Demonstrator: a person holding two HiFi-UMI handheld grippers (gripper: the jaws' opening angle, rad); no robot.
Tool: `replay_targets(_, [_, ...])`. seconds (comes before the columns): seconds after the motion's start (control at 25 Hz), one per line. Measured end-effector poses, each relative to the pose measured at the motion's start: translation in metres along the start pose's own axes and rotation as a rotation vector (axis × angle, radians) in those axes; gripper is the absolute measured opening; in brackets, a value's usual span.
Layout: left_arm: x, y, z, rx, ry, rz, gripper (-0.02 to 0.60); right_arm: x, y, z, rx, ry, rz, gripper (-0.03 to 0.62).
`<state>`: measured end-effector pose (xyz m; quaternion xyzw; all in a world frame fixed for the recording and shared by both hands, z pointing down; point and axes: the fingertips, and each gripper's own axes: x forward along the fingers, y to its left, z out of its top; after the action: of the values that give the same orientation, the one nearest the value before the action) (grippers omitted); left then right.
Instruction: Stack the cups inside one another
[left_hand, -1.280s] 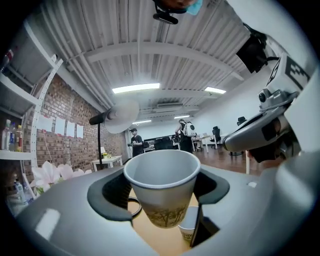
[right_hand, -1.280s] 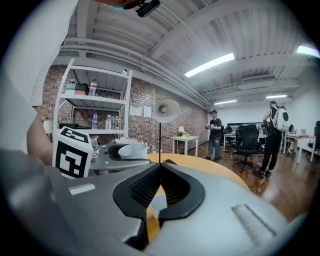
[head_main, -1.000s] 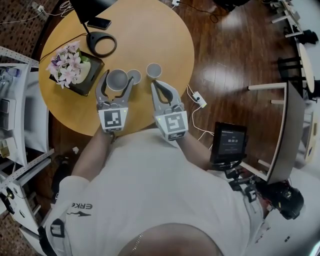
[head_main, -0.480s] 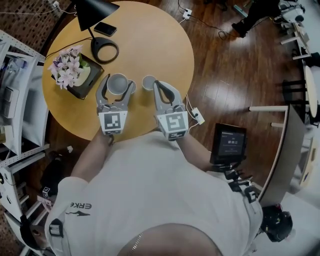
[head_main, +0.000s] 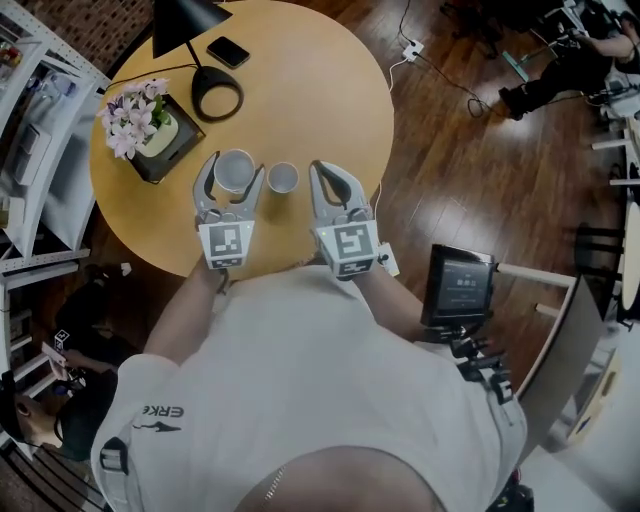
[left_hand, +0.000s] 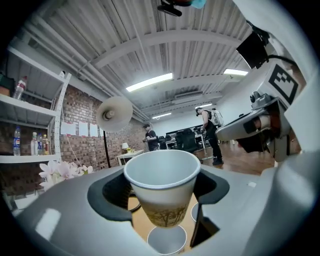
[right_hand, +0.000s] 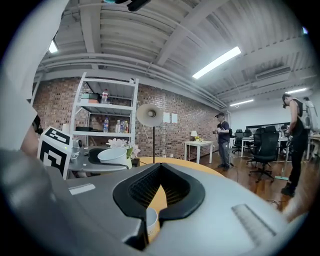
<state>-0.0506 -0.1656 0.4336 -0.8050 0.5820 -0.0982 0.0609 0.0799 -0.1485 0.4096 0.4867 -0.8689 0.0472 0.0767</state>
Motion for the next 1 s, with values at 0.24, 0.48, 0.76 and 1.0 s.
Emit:
replay_targets(0.24, [0.001,0.001,-0.013,-0.008,0.045,0.067,0.351,0.005,-0.013,-0.001,0.004,0.001,0.042,0.014])
replay_targets(0.48, [0.004,0.001,-0.03,-0.027,0.079,0.058,0.351,0.01,-0.007,-0.006,0.004,0.027,0.05,0.014])
replay_targets(0.76, [0.007,0.004,-0.061,-0.054,0.125,0.027,0.351,0.015,-0.002,-0.014,-0.002,0.068,0.03,0.014])
replay_targets(1.0, [0.012,0.002,-0.078,-0.076,0.136,-0.022,0.351,0.02,0.006,-0.023,-0.002,0.101,0.014,0.014])
